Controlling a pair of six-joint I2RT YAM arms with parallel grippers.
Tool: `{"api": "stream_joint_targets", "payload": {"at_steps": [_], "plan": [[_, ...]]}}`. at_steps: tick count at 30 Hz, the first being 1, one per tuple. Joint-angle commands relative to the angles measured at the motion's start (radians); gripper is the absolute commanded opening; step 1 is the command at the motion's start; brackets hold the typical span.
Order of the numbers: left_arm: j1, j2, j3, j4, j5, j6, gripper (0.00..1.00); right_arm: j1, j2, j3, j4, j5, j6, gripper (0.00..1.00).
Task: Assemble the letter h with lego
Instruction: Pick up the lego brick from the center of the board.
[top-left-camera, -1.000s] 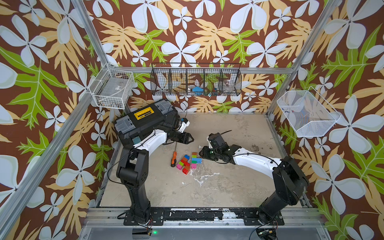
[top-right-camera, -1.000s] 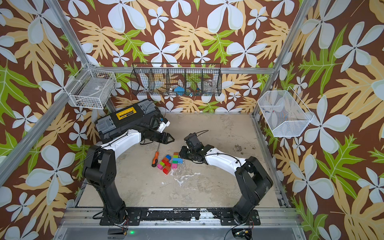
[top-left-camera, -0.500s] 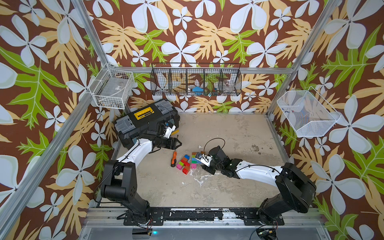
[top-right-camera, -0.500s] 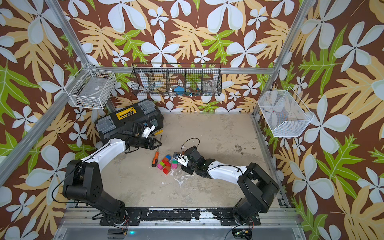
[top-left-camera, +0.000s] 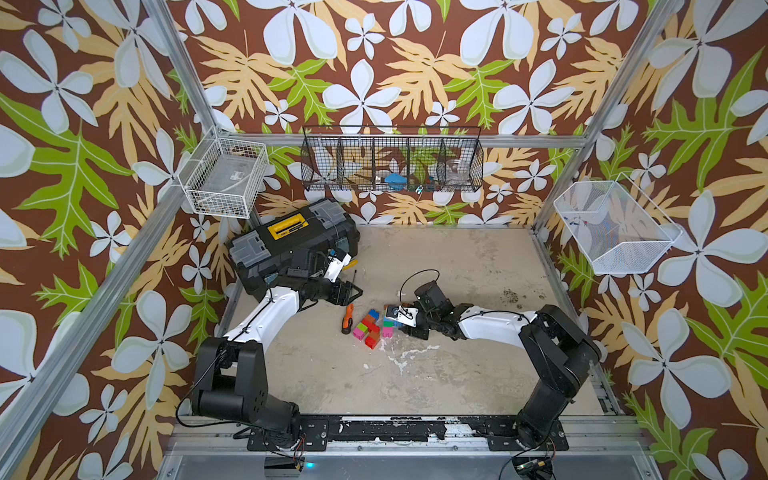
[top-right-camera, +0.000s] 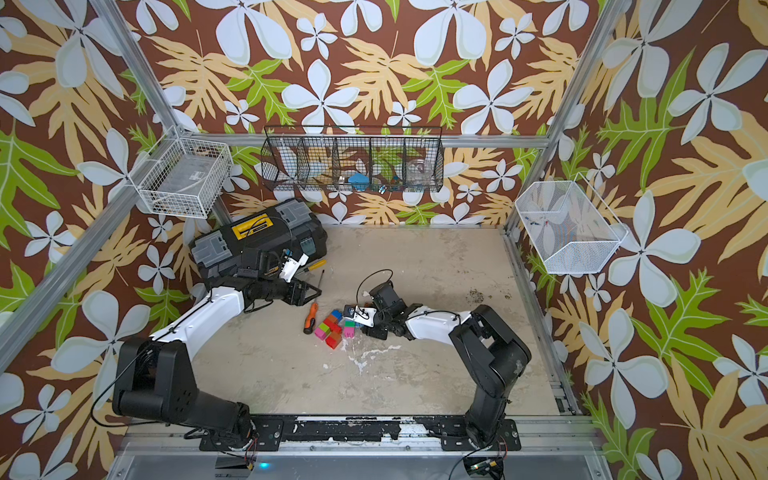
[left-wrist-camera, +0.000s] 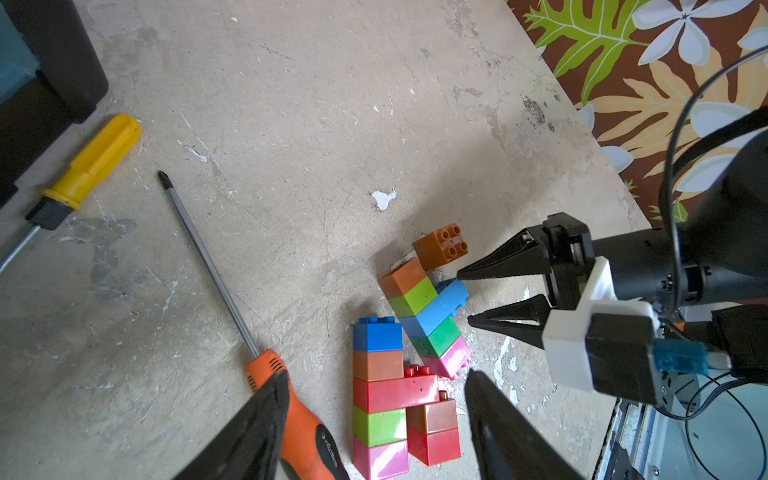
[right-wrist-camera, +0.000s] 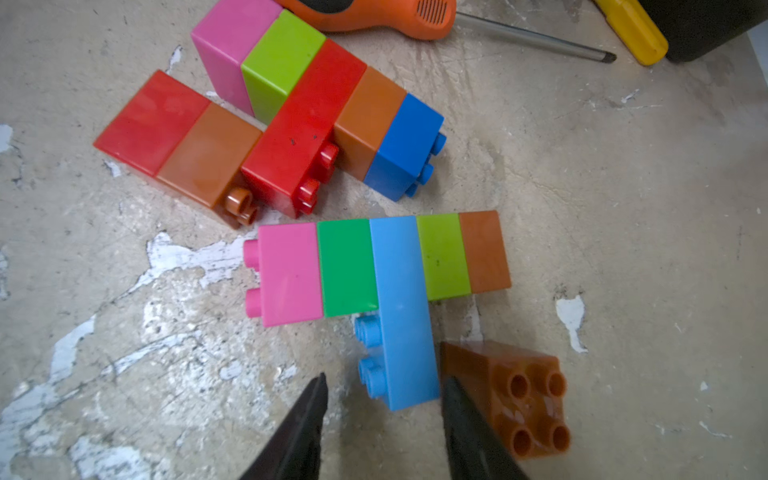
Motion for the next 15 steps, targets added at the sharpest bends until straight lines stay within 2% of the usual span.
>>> {"api": "stream_joint_targets", "payload": {"at_steps": [1,9,15], "plan": [[0.001,-0.004,-0.003,0.010,0.020,0.019,0.71,0.000,0.024,0.021,-0.038,0.013,-0.025,0.48],[0.003,0.000,-0.011,0.008,0.027,0.021,0.71,-0.003,0.074,0.064,-0.058,0.032,-0.046,0.47],[0.001,-0.010,-0.017,0.011,0.036,0.033,0.71,-0.005,0.130,0.146,-0.151,-0.012,-0.062,0.28]]}}
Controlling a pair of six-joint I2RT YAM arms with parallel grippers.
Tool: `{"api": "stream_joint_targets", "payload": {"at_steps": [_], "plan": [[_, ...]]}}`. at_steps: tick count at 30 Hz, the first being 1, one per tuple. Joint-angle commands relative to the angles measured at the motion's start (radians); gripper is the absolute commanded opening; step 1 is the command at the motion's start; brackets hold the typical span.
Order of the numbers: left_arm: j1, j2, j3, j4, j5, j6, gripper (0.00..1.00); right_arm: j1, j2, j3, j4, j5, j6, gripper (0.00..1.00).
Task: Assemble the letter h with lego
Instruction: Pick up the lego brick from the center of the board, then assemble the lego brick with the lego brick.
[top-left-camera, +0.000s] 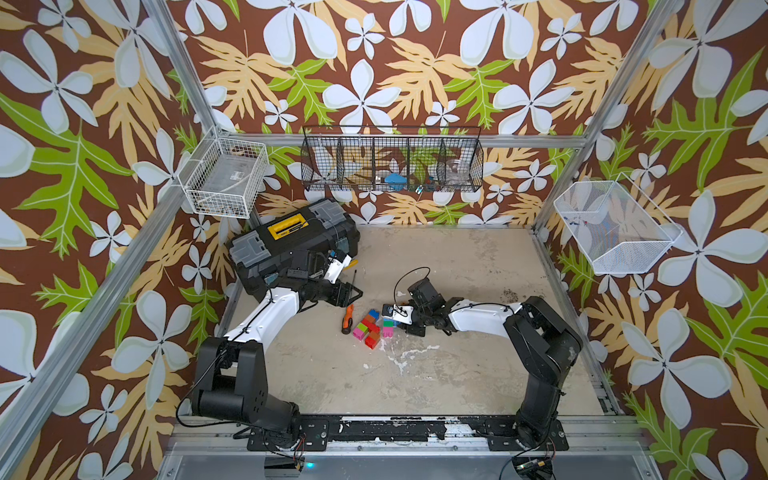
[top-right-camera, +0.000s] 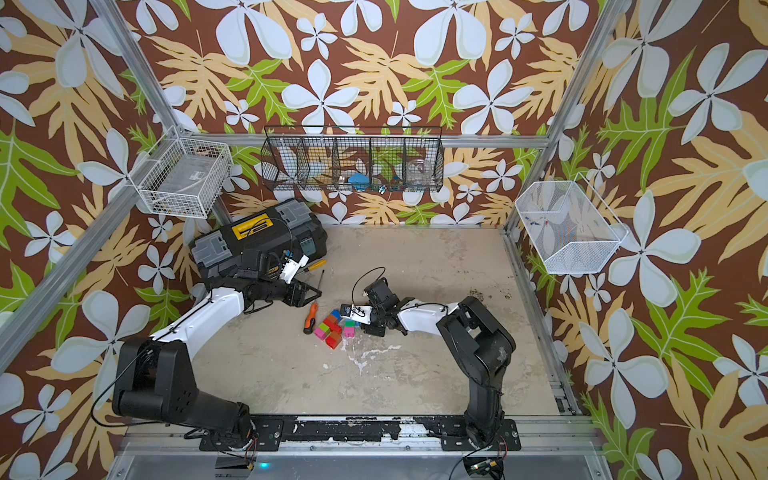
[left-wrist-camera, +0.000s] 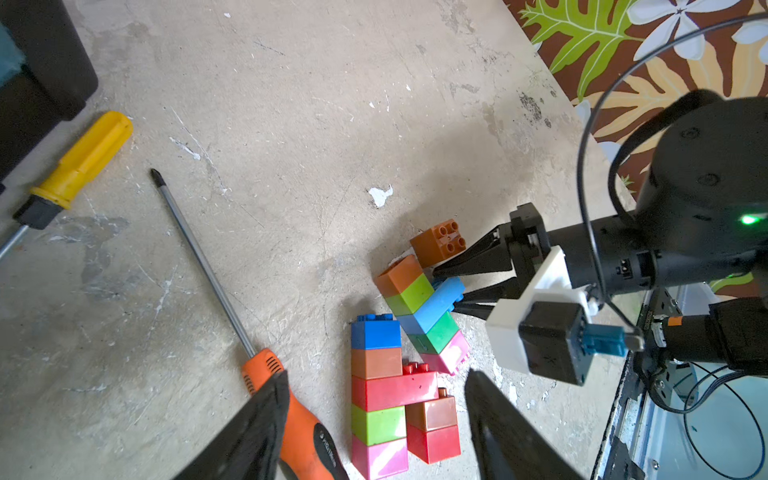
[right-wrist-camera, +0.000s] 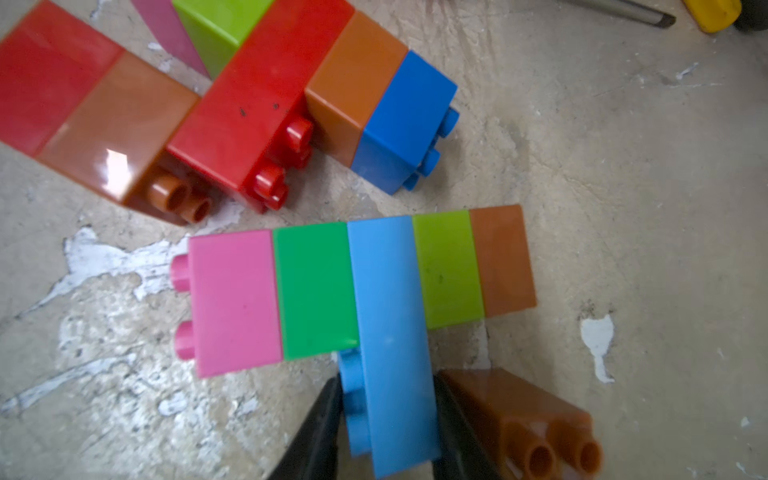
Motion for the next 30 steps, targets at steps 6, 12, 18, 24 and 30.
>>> {"api": "stream_joint_targets", "payload": {"at_steps": [6,12,18,24,30], "plan": [[0.002,-0.023,-0.008,0.008,0.041,0.036,0.71,0.001,0.012,0.044,-0.110,-0.077,0.003,0.18],[0.001,-0.078,-0.011,0.001,0.114,0.123,0.73,0.000,-0.057,0.060,-0.194,-0.207,0.087,0.18],[0.001,-0.176,0.032,-0.065,0.231,0.331,0.74,-0.004,-0.160,0.100,-0.275,-0.394,0.285,0.18],[0.000,-0.329,-0.044,-0.157,0.367,0.808,0.81,-0.008,-0.253,-0.007,-0.171,-0.601,0.662,0.17],[-0.018,-0.354,-0.042,-0.460,0.372,1.439,0.91,-0.007,-0.311,-0.097,-0.153,-0.691,0.902,0.15]]}}
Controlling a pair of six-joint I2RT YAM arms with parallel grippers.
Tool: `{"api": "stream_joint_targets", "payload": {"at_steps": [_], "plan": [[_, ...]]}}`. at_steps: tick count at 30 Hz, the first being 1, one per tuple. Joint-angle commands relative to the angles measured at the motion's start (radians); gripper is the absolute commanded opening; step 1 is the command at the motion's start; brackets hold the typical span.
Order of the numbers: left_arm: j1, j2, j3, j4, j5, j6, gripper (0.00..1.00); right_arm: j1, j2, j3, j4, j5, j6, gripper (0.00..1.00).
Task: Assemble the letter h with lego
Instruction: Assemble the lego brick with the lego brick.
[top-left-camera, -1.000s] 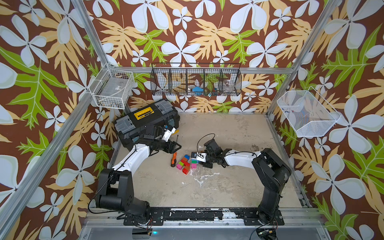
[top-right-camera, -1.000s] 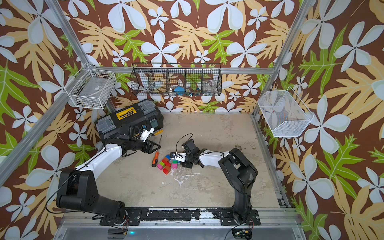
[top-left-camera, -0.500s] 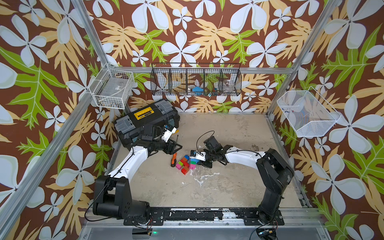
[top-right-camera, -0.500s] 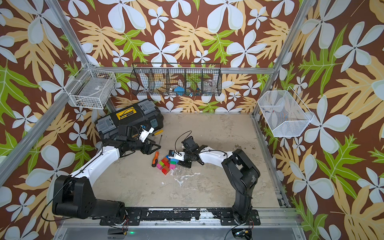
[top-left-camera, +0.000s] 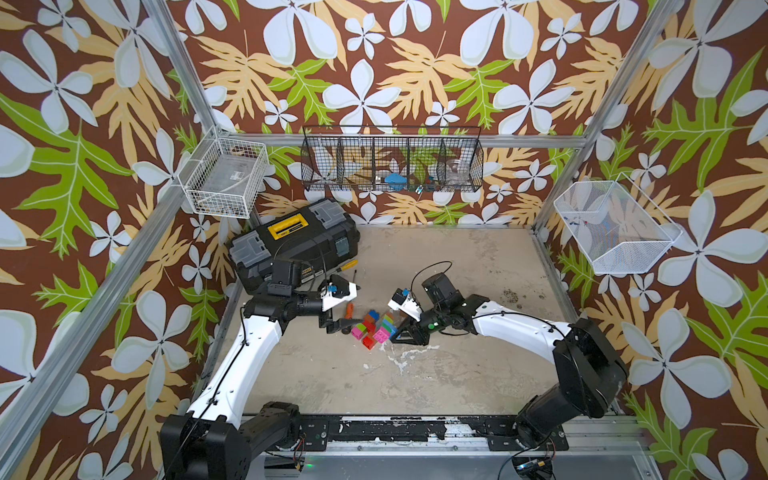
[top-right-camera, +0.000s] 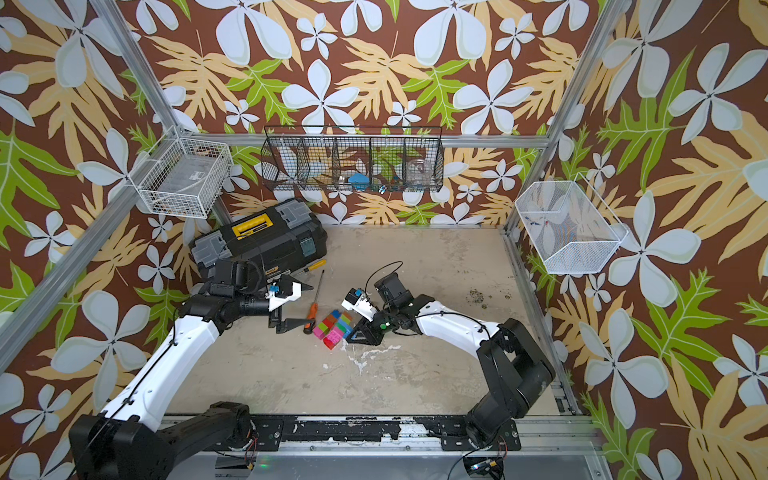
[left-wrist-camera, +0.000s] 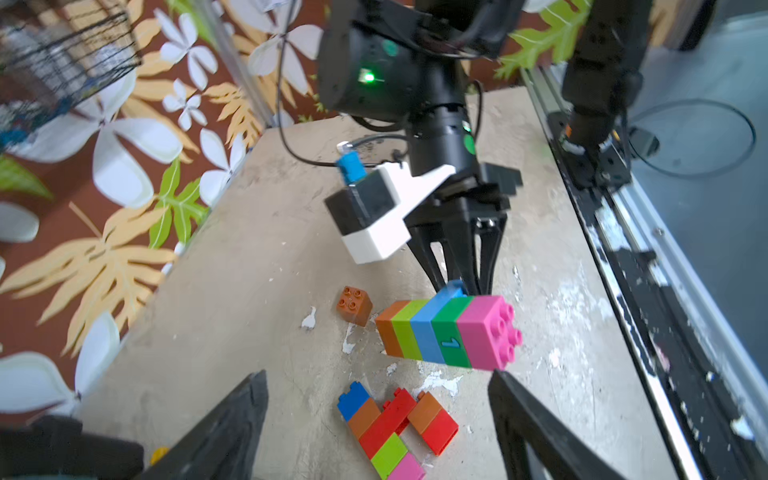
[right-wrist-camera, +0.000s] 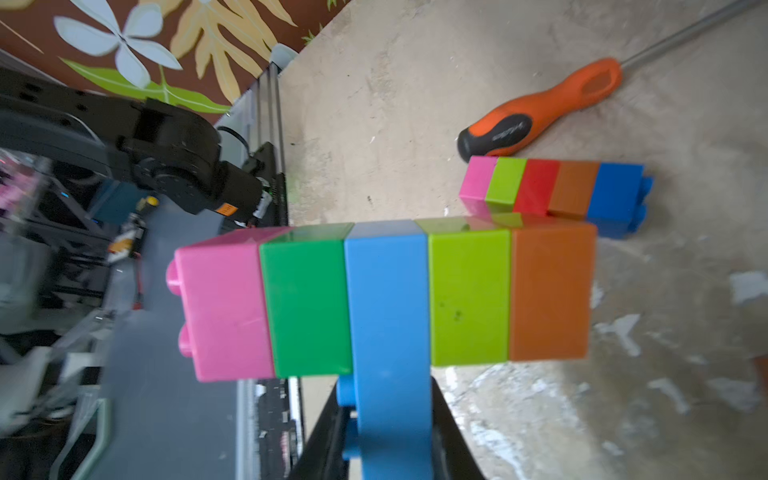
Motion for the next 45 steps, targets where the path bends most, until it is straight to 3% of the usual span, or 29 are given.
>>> {"api": "stream_joint_targets", "payload": {"at_steps": [1,4,10,15,19,21,25,34,37,45], "plan": [[-0.026,-0.014,-0.007,-0.167,-0.004,0.415,0.92,0.001,-0.017,-0.025,0.031,-0.103,0.187,0.14],[-0.091,-0.013,-0.009,-0.166,-0.102,0.493,0.92,0.001,-0.026,-0.059,0.062,-0.137,0.247,0.13],[-0.146,0.019,-0.016,-0.146,-0.103,0.614,0.94,-0.009,-0.028,-0.055,0.076,-0.168,0.266,0.13],[-0.228,0.089,-0.026,-0.049,-0.258,0.626,0.91,-0.012,0.031,0.004,0.023,-0.182,0.240,0.13],[-0.259,0.157,0.044,-0.040,-0.292,0.573,0.87,-0.013,0.082,0.039,0.011,-0.189,0.241,0.13],[-0.284,0.176,0.051,-0.038,-0.327,0.588,0.82,-0.017,0.102,0.063,0.001,-0.191,0.242,0.13],[-0.313,0.214,0.058,-0.033,-0.377,0.605,0.64,-0.031,0.124,0.097,-0.011,-0.212,0.242,0.13],[-0.319,0.270,0.105,-0.048,-0.385,0.630,0.44,-0.074,0.147,0.130,-0.033,-0.237,0.221,0.15],[-0.319,0.293,0.116,-0.048,-0.390,0.637,0.28,-0.084,0.156,0.147,-0.035,-0.244,0.218,0.16],[-0.322,0.345,0.153,-0.017,-0.394,0.593,0.33,-0.103,0.171,0.168,-0.045,-0.258,0.208,0.16]]}}
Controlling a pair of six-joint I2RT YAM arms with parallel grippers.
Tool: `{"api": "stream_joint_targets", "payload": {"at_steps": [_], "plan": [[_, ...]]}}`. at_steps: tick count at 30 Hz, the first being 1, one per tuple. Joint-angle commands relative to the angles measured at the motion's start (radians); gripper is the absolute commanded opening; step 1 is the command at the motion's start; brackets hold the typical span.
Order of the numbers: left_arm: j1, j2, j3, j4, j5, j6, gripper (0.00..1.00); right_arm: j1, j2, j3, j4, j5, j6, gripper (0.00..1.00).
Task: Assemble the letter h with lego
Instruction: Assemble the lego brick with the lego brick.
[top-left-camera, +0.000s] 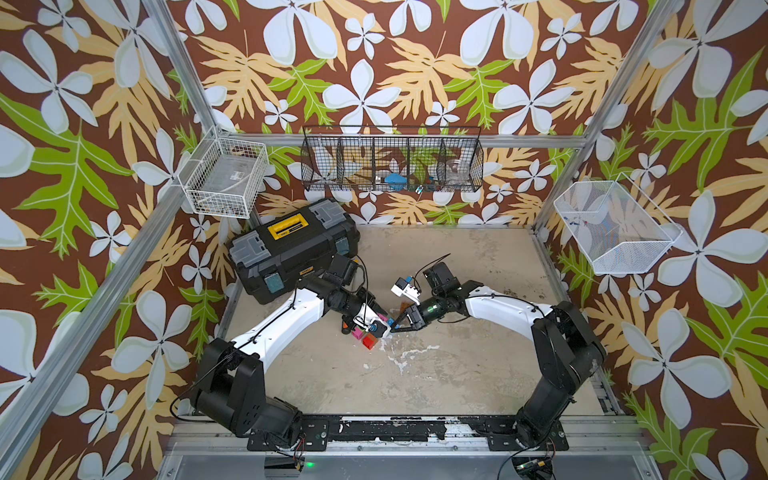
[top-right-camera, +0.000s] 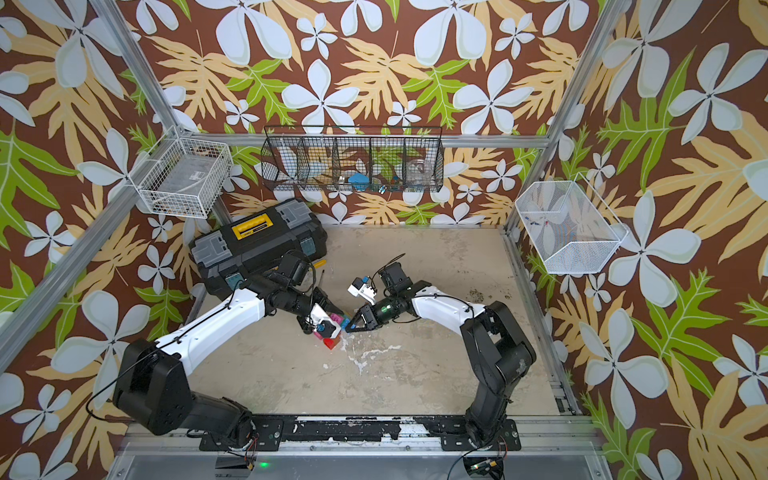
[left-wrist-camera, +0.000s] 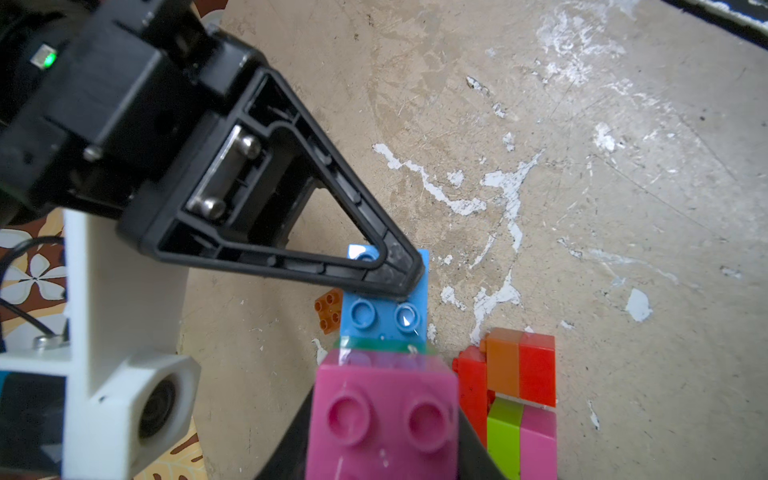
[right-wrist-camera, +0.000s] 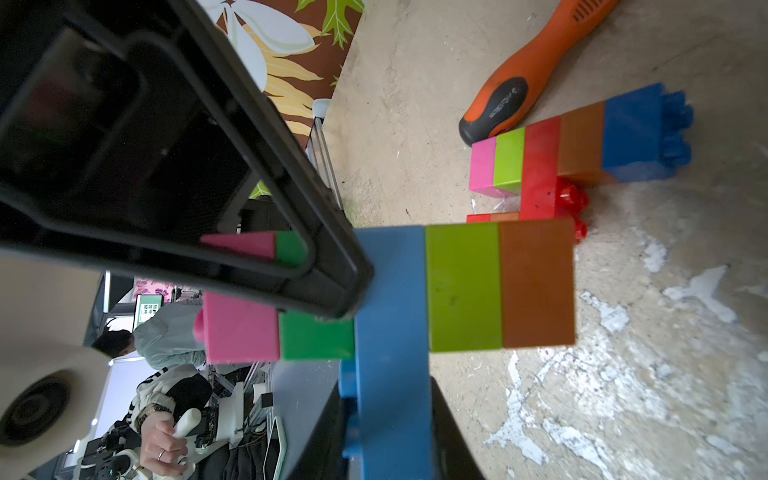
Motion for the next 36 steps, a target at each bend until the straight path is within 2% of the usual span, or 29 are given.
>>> {"api": "stream_joint_targets", "payload": {"at_steps": [1,7,9,16,23,28,32,34,36], "plan": [[-0.004,0.016,0.011,-0.010,-0.002,-0.034,0.33,-0.005,0.006,0.015,0.035,-0.042,-0.017,0.16],[-0.004,0.047,0.021,-0.006,-0.007,-0.038,0.27,-0.030,0.006,0.017,0.056,-0.003,-0.009,0.26],[-0.004,0.059,0.023,0.001,-0.011,-0.045,0.26,-0.046,-0.011,0.004,0.095,0.021,0.020,0.33],[-0.001,0.137,0.101,0.043,-0.013,-0.192,0.24,-0.078,-0.063,0.009,0.061,0.121,-0.014,0.48],[0.043,0.260,0.190,0.044,0.083,-0.340,0.24,-0.197,-0.156,-0.059,0.086,0.421,0.092,0.48],[0.081,0.354,0.246,0.052,0.103,-0.409,0.24,-0.198,-0.165,-0.080,0.145,0.459,0.216,0.45],[0.085,0.406,0.272,0.067,0.078,-0.413,0.24,-0.191,-0.137,-0.063,0.134,0.474,0.309,0.34],[0.085,0.426,0.289,0.072,0.066,-0.412,0.24,-0.175,-0.129,-0.053,0.118,0.540,0.349,0.34],[0.085,0.442,0.306,0.074,0.055,-0.413,0.24,-0.157,-0.109,-0.027,0.099,0.540,0.355,0.33]]}}
